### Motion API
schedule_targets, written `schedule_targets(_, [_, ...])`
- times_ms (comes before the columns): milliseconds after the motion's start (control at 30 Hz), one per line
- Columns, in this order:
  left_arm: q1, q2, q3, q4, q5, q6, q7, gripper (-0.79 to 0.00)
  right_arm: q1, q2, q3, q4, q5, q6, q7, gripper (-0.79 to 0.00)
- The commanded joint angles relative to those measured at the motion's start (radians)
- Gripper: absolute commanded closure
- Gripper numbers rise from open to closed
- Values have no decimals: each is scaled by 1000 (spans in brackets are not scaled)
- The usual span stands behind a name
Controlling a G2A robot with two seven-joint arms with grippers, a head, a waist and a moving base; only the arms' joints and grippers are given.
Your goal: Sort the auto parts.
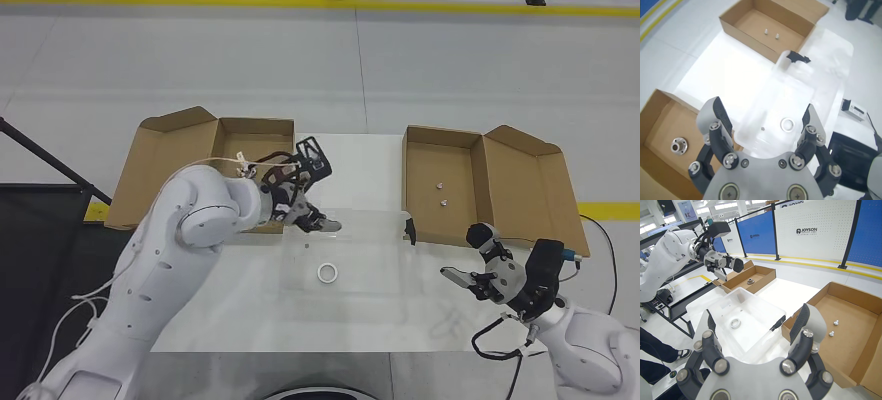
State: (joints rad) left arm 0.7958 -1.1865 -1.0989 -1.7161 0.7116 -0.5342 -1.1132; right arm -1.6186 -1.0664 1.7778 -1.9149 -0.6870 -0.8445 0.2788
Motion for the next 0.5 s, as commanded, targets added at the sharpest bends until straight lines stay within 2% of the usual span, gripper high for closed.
schedule_targets(0, [-6,3,19,-11,-12,-25,-66,-785,0,0,0,0,0,0,0,-785])
schedule_targets(33, [-8,6,25,-16,-19,-31,-97,-785,0,0,0,0,0,0,0,-785])
schedule_targets(467, [5,7,27,-14,-10,-23,-85,-785,0,0,0,0,0,0,0,-785])
